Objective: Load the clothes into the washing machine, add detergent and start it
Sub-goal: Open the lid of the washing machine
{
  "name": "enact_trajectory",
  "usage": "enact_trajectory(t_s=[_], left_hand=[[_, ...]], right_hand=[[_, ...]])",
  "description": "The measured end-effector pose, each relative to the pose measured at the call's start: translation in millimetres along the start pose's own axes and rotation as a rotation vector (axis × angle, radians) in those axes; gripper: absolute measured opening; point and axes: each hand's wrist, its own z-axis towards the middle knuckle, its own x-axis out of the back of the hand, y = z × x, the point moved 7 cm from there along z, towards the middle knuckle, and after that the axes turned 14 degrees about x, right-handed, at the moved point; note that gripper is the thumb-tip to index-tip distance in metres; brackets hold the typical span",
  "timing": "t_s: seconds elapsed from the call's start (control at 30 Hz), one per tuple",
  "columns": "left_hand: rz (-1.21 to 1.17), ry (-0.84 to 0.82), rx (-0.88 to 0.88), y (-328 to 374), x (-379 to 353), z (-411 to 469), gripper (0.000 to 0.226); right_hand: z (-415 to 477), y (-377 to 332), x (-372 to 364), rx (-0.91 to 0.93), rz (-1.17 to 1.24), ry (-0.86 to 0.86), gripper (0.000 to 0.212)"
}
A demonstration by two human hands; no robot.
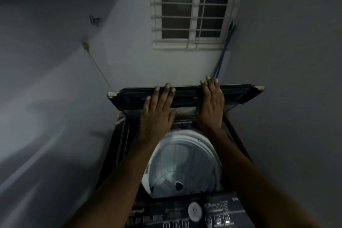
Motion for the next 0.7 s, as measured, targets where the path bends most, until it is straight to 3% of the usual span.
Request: enact_trajectory(t_s=[0.13, 0.37, 0.6, 0.7], left_hand=[[0.076, 0.055, 0.048, 2, -23, 42, 0.088], [0.077, -0.055, 0.08, -1, -59, 107, 0.102], [0.015, -0.185, 0.132, 0, -93, 144, 0.105], [-0.057, -0.208, 0.148, -2, -111, 159, 0.103]], right_hand=[[35, 13, -28, 0.051, -0.044, 0.003, 0.049], [85, 38, -75, 0.101, 0.072, 0.04, 0.038], [103, 61, -124, 0.124, 0.087, -0.165, 0.074], [111, 71, -145, 0.129, 0.084, -0.227, 0.078]])
